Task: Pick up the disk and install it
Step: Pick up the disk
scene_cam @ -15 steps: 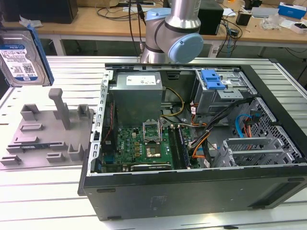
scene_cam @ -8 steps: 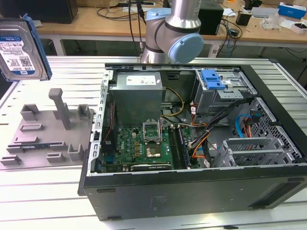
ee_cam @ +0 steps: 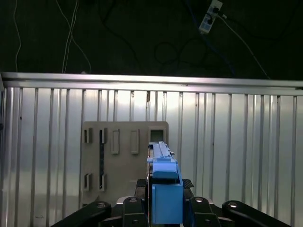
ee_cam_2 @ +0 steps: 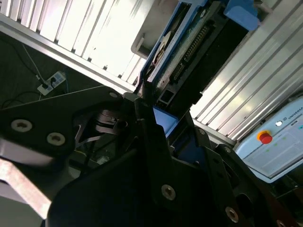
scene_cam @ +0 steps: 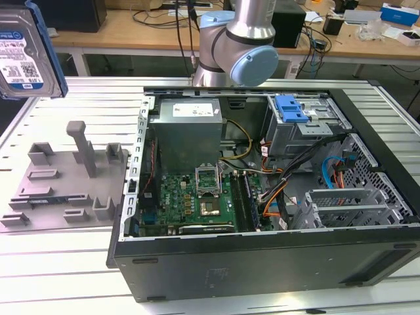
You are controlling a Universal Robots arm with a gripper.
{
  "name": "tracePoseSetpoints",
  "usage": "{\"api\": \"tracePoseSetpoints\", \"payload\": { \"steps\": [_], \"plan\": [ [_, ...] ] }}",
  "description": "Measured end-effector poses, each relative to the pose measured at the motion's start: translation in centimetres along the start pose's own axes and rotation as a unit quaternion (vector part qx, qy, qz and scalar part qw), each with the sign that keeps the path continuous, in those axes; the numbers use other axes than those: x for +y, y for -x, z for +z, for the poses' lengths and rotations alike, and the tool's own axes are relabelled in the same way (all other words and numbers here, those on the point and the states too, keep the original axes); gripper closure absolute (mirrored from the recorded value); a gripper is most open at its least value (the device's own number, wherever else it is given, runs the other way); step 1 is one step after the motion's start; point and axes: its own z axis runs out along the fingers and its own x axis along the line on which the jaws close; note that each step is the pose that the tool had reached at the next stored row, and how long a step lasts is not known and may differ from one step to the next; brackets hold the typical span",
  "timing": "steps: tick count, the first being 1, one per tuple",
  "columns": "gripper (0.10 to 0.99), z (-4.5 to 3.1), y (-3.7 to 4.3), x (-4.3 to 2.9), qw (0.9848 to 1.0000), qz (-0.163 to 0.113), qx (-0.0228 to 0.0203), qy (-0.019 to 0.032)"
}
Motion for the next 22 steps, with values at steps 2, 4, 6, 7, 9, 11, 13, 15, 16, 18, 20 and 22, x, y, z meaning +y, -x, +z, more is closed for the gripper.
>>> {"api": "tracePoseSetpoints", "payload": {
  "steps": [2,4,6,7,9,11,13,15,16,18,20,22],
  "plan": [
    [0.718,-0.91,-0.03,-0.06,1.0000,0.000,0.0000,0.0000],
    [0.718,-1.43,-0.05,-0.09,1.0000,0.000,0.0000,0.0000],
    [0.718,-1.70,-0.06,-0.09,1.0000,0.000,0.0000,0.0000],
    [0.718,-1.70,-0.06,-0.09,1.0000,0.000,0.0000,-0.0001],
    [0.718,-1.71,-0.06,-0.09,1.0000,0.000,0.0000,0.0001],
    [0.718,-1.71,-0.06,-0.10,1.0000,0.000,0.0000,0.0000],
    [0.718,-1.72,-0.24,-0.28,1.0000,0.000,0.0000,0.0001],
    [0.718,-1.72,-0.73,-0.72,1.0000,0.000,-0.0001,0.0001],
    [0.718,-1.72,-0.97,-0.92,1.0000,0.000,0.0000,0.0001],
    [0.718,-1.75,-1.59,-1.34,1.0000,0.000,0.0000,0.0001],
    [0.718,-1.81,-2.20,-1.85,1.0000,0.000,-0.0001,0.0001],
    [0.718,-1.94,-2.88,-2.58,1.0000,0.000,-0.0002,0.0002]
  ]
}}
